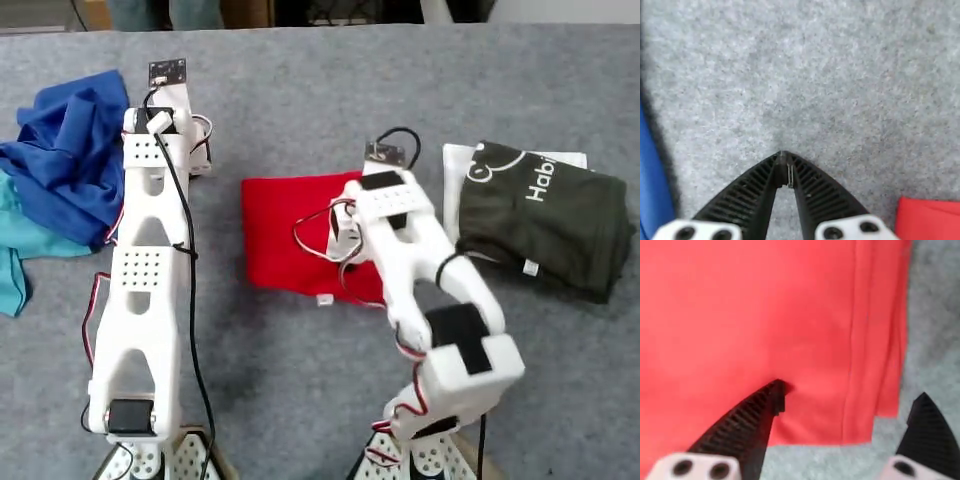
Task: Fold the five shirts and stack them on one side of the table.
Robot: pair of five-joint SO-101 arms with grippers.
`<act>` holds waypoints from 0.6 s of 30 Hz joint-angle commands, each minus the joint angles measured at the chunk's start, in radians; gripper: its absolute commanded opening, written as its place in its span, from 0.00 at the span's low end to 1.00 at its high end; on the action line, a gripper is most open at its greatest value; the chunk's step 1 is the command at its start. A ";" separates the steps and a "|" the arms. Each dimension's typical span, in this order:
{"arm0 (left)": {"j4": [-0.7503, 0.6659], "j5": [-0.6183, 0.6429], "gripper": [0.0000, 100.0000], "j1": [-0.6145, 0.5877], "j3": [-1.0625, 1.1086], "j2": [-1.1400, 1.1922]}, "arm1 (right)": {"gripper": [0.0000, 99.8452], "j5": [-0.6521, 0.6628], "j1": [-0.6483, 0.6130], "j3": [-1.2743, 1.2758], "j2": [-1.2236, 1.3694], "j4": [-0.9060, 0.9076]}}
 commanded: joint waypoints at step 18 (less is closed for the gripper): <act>-0.012 0.003 0.03 0.007 -0.041 -0.026 | 0.03 0.048 0.034 -0.038 0.148 -0.100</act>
